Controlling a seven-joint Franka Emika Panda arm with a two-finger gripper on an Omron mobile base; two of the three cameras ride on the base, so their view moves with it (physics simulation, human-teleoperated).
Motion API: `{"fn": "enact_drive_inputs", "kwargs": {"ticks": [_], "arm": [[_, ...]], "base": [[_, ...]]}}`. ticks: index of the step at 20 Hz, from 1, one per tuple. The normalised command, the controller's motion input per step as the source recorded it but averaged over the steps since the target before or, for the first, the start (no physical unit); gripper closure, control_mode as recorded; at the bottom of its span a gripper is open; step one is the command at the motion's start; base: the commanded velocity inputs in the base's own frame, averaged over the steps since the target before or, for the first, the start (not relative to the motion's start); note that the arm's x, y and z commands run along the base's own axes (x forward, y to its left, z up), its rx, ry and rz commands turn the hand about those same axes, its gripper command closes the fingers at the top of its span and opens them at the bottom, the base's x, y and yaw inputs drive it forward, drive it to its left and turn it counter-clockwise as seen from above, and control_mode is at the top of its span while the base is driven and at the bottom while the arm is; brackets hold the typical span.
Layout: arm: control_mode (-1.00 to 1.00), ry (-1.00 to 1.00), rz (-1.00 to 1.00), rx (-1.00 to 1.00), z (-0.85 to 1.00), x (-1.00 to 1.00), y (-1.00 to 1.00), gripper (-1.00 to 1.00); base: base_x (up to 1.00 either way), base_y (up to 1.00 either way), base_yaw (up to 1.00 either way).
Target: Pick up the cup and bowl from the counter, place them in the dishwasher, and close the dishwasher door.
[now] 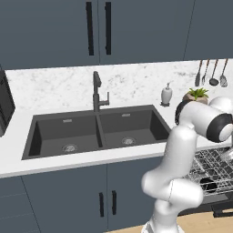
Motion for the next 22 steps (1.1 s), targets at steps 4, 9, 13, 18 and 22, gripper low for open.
{"fn": "enact_drive_inputs", "kwargs": {"ticks": [4,9,13,18,22], "arm": [[-1.00,0.00,0.00,0.00,1.00,0.00,0.00,-1.00],[-1.00,0.01,0.00,-0.03,1.00,0.03,0.00,-1.00],[-1.00,0.06,-0.02,-0.07,1.00,0.44,0.00,-1.00],[-1.00,0.22,-0.11,-0.12,0.93,0.84,0.00,-1.00],[-1.00,0.18,-0.21,-0.02,0.09,0.89,-0.01,-1.00]], "base": [[0.00,0.00,0.00],[0.00,0.00,0.00],[0.00,0.00,0.00],[0.00,0.00,0.00],[0.00,0.00,0.00]]}}
